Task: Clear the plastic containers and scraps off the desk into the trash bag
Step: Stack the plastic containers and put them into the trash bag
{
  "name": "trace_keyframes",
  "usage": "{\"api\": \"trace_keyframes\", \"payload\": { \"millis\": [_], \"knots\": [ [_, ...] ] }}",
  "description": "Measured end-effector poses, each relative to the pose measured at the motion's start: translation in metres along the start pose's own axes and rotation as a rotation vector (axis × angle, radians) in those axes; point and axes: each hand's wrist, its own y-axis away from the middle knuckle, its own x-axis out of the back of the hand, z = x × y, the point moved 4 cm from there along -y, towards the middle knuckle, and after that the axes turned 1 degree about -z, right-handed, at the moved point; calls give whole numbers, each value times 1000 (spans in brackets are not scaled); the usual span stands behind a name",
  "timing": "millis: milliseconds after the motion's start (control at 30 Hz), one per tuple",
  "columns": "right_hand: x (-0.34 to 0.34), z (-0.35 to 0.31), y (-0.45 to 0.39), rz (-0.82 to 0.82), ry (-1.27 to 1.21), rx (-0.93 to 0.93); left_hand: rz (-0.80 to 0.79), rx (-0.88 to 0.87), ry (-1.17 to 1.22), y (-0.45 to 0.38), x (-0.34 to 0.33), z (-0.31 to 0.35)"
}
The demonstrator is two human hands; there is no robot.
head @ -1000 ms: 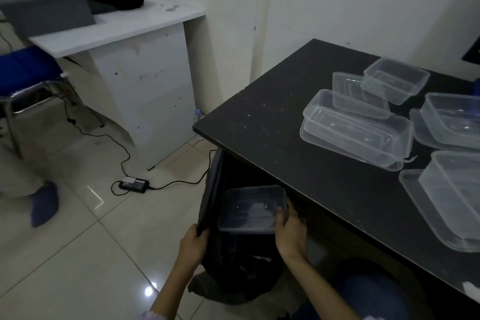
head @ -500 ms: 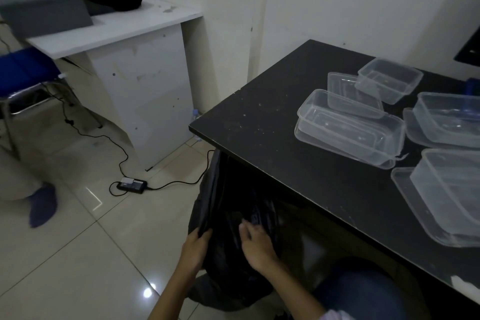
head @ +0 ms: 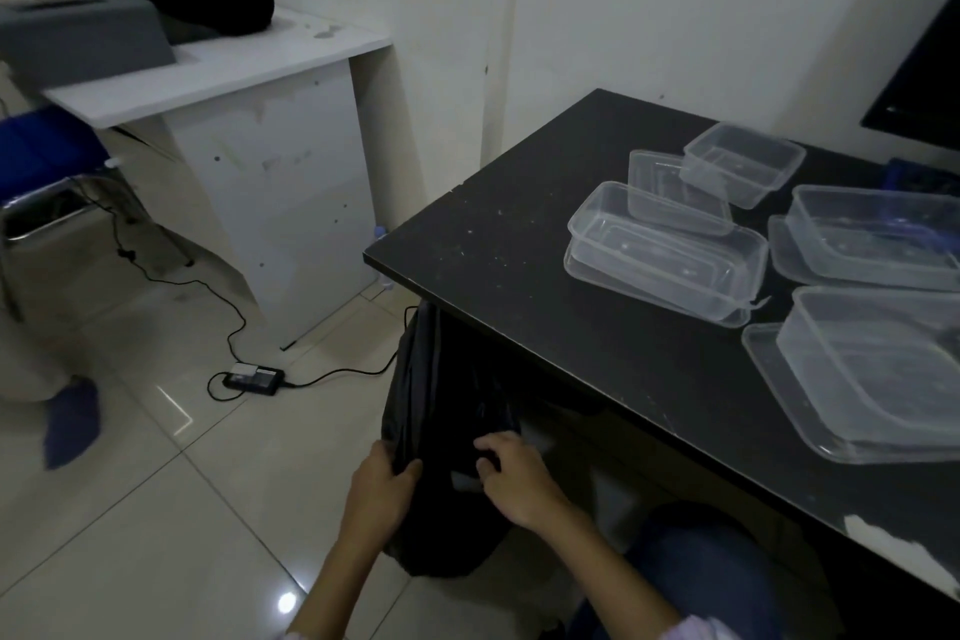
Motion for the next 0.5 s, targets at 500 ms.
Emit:
{"api": "trace_keyframes", "payload": {
  "millis": [500],
  "knots": [
    [110,-61,133,378,3,268,142,-699,-132,98,21,155]
  ]
}}
